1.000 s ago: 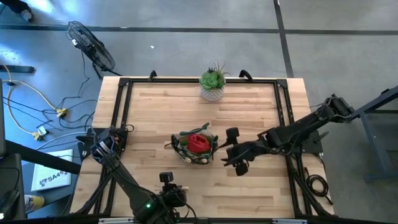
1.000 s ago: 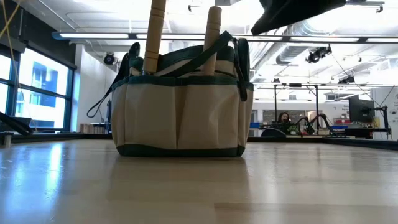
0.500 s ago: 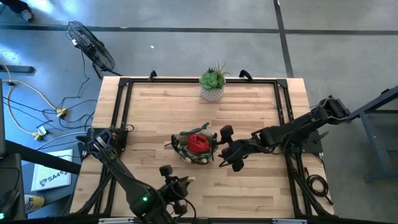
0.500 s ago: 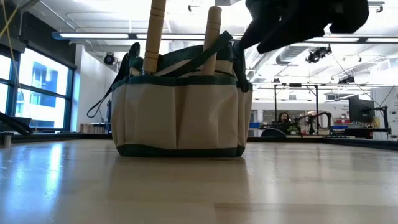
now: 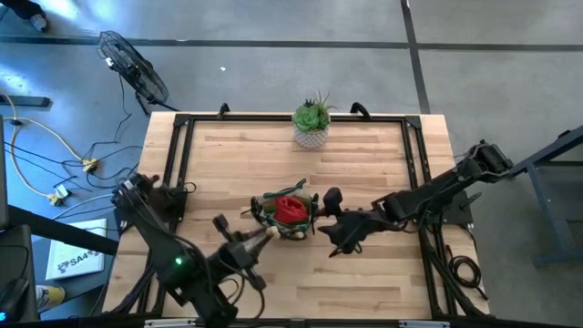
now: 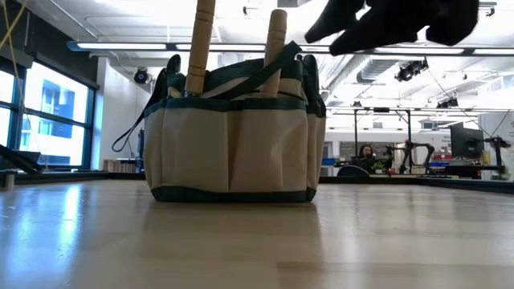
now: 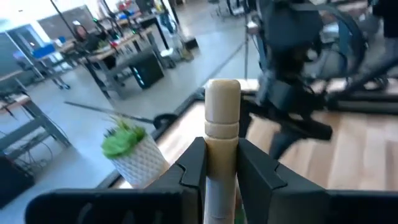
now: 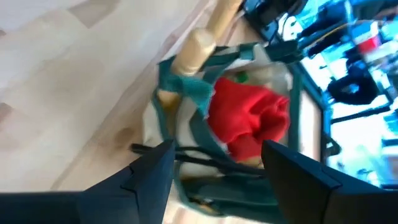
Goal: Pick & Place Garden tools in Gardening bag
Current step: Put the light brown hand rake into the white gardening bag
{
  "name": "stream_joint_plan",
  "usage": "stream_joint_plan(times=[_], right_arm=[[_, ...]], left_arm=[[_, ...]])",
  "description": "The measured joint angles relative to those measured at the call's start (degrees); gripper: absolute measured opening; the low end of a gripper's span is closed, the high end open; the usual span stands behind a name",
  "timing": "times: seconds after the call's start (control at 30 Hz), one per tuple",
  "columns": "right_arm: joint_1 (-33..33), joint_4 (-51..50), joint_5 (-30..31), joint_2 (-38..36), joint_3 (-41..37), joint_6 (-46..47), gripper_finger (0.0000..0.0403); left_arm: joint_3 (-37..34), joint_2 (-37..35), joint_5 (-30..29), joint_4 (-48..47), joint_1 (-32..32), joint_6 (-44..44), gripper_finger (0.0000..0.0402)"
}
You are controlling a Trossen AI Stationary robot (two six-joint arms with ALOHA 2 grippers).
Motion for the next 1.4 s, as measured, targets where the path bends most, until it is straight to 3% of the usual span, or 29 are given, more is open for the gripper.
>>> stream_joint_plan(times=[0.27,0.47,0.63,1.07,1.23,1.4], right_arm=[[-0.19,4.67,-2.42,-0.01,0.0,-9.95,0.0233],[-0.85,5.48,-4.85,1.58,0.0,-9.98,0.0233],[-3.15,6.83,-11.16,3.29,0.0,-8.53,0.0233],[-7.47,6.11,-13.1,6.1,0.0,-9.28,0.0232],[-6.54,4.74,-14.62,6.29,0.0,-8.95,0.0202],[-5.79,3.13,-13.45,6.29,0.0,-8.82,0.0131]], left_arm=[[0.0,-3.6,-0.55,-3.01,2.75,1.44,0.0053],[-0.02,-3.84,2.19,-4.11,3.99,1.14,0.0053],[-0.04,-3.82,1.81,-4.07,4.08,0.92,0.0053],[-0.04,-3.89,2.76,-3.9,4.06,-0.73,0.0053],[-0.04,-3.89,3.15,-4.05,4.06,-1.78,0.0053],[-0.04,-3.89,2.79,-4.08,4.06,-1.93,0.0053]])
